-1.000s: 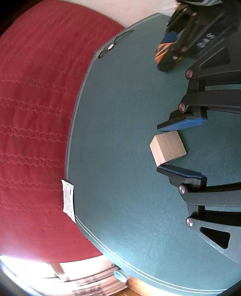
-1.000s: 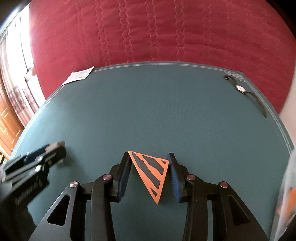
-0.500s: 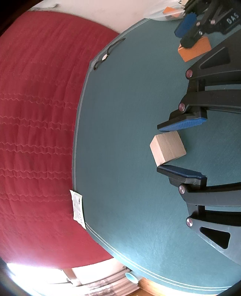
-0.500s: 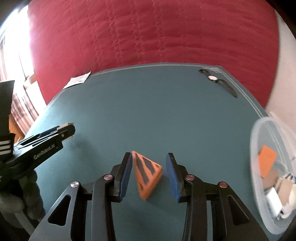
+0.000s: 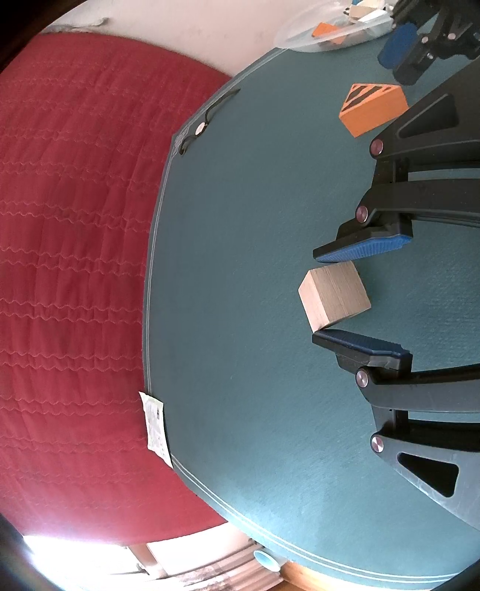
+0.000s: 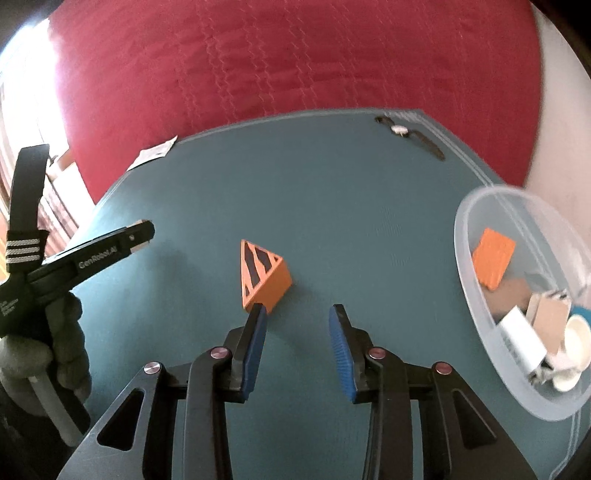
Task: Organize rigid objects
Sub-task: 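Carry the striped wedge into the bowl and open the right gripper while left holds the cube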
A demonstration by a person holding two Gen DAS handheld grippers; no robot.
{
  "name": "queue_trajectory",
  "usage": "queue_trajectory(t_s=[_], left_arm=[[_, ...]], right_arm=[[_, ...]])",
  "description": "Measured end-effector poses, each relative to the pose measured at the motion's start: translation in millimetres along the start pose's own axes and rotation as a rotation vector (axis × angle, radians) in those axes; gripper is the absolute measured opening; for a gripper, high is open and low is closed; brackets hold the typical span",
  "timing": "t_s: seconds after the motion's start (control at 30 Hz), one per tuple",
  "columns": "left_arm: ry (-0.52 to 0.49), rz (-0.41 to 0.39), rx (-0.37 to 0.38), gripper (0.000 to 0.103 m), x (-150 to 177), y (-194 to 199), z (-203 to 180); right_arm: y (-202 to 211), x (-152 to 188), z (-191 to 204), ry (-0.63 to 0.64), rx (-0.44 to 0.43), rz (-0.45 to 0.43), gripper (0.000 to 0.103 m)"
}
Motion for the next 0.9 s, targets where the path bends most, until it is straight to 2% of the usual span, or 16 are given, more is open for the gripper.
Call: queue_trajectory(t_s=[0.13,0.33,0.6,0.8,0.87,0.9], left_arm=[[0.003,-0.007,0.007,0.040,1,5,-1],[0.015,-0.010,0.013,0.040,2,7,0],[0.026,-0.010,0.018,0.040,1,8,2],[0.019,-0.010,0.022,0.040,1,9,1],[0.018,-0.009,0.023,0.040,1,9,2],[0.018,-0.008,0.023,0.040,1,8,2]], right_arm=[[-4,-6,-1,-0.024,-0.025,0.006,0.039],[-10,-21,17,0.005,-0.054,-0.014,0.050],[-20,-26,35,0.034,-0.062,-0.007,0.054],[-33,-28,37,0.035,-0.010,0.016,0.054],[-39,-27,36,0.030,0.013,0.026,0.049],[-41,-26,34,0.030,0.023,0.031,0.042]])
Point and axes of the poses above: each gripper's, at about its wrist camera, not at the fingertips, and y roughly against the way its jaws point, z to its left, x to its underside, the point moved 3 cm from there along -y, roughly the way its jaws point, and after that the axes turned 9 degrees about z, right-handed, at the moved point
